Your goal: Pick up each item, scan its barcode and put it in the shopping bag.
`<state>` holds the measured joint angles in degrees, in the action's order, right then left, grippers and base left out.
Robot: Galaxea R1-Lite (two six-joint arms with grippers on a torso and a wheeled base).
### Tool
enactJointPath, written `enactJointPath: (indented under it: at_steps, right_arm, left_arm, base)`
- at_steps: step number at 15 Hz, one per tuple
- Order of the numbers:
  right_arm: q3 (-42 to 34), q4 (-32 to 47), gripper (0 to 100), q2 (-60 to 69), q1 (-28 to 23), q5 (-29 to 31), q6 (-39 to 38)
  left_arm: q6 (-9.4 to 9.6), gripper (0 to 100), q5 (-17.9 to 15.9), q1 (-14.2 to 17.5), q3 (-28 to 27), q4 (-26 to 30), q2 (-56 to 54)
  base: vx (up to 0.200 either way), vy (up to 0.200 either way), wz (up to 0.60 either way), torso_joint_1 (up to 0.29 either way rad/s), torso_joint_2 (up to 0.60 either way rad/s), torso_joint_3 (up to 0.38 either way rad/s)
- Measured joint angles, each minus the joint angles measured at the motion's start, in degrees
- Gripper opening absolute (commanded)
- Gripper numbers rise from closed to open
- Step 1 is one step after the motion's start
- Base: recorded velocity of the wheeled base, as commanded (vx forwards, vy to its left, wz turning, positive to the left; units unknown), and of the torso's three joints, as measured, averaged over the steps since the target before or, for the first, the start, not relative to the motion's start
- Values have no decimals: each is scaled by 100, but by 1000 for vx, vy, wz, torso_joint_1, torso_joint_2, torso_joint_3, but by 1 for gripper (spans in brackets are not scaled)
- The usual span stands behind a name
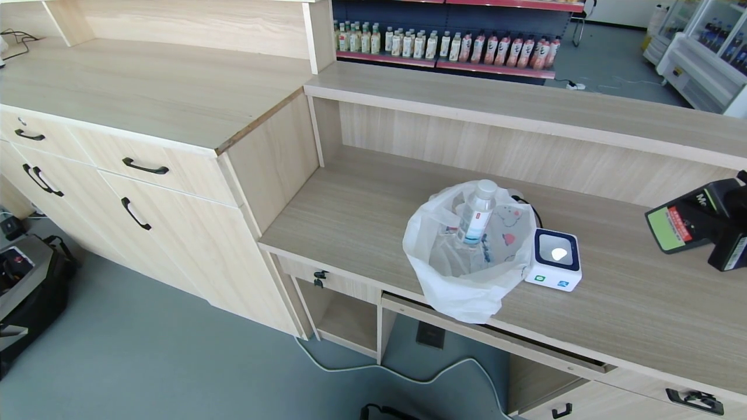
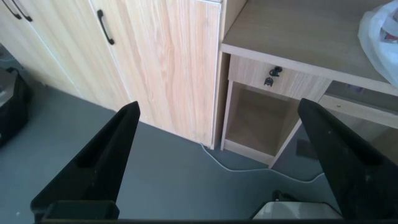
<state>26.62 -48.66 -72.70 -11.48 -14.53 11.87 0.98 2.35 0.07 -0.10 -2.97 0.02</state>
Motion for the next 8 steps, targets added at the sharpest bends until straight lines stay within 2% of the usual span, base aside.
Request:
enactJointPath:
  at_steps: [4,8]
  right_arm:
    - [-9,-27,0,-155,7,15,5]
    - [145,-20,0,-295,33,-7,-323]
  left_arm:
    - [0,100,-26,0,0,9,0]
    - [-16,100,-20,0,0,2,0]
  base:
    - [0,0,0,0,0,0]
    - [0,200,0,1,-1,2]
